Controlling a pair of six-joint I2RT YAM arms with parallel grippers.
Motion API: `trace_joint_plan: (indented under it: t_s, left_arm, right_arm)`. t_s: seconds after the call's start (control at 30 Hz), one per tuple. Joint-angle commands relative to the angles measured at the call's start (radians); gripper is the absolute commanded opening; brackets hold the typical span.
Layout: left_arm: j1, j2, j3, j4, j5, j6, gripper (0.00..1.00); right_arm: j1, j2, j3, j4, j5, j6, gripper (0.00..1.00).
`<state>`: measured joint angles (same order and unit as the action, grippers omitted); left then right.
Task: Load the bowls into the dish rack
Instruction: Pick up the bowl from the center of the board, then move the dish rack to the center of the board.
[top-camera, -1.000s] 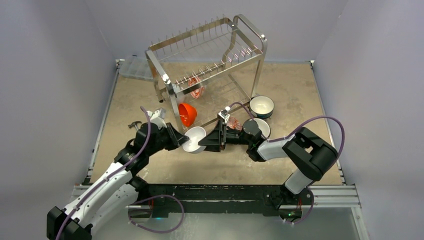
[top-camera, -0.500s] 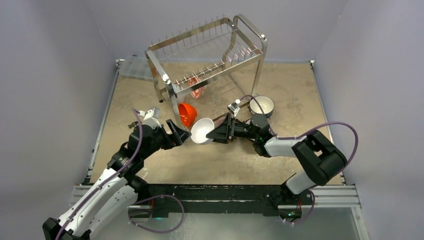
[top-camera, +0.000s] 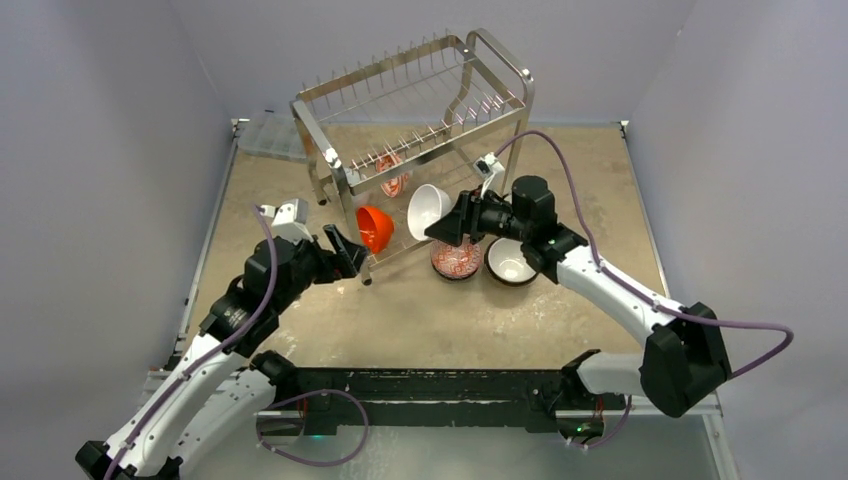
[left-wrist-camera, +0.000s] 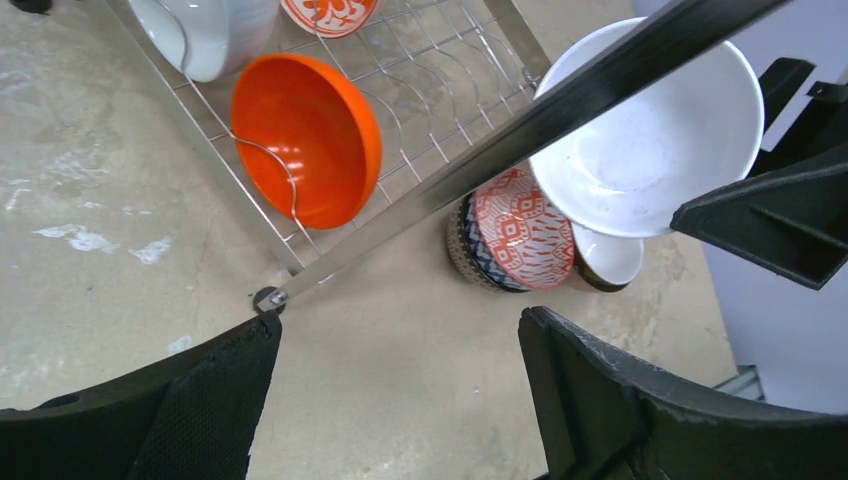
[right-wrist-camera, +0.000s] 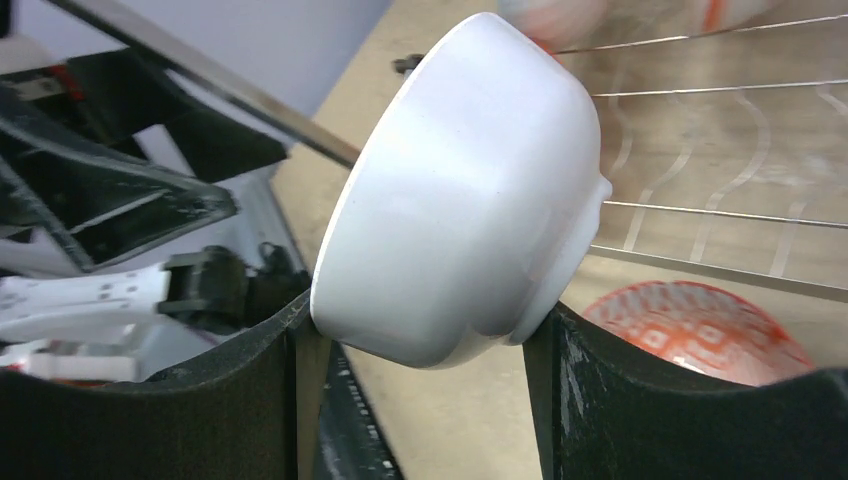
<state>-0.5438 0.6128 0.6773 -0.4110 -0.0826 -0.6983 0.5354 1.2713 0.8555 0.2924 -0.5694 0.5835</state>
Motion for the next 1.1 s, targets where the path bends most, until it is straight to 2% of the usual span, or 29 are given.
trace_joint_plan:
  t_s: [0.0,0.13,0.23,0.53,0.9,1.07]
  left_arm:
    - [-0.003,0.021,0.055,-0.034,-0.057,0.08,0.88]
    - [-0.002,0.046,0.084,-0.081,-0.09,0.15,0.93]
    - [-0.002,0.082,0.125,-0.146,-0.168,0.204,0.99]
    - [-0.002,0.116,0.093,-0.136,-0.174,0.276,0.99]
    - [-0.003,0.091,0.073,-0.113,-0.159,0.287,0.99]
    - [-0.002,0.093,0.073,-0.11,-0.16,0.292,0.99]
  right_arm:
    - [-0.026,0.045,0.067,-0.168,0.08,-0.197,0.0]
    - [-0.039,0.113,0.085,-0.138,0.094,-0.223,0.0]
    - [-0.041,0.162,0.115,-0.124,0.106,-0.254,0.0]
    - [-0.041,0.262,0.198,-0.044,0.234,-0.35,0.0]
    - [-0.039,0.379,0.273,0.046,0.221,-0.45,0.0]
    - [-0.039,0.41,0.304,0.044,0.304,-0.473,0.0]
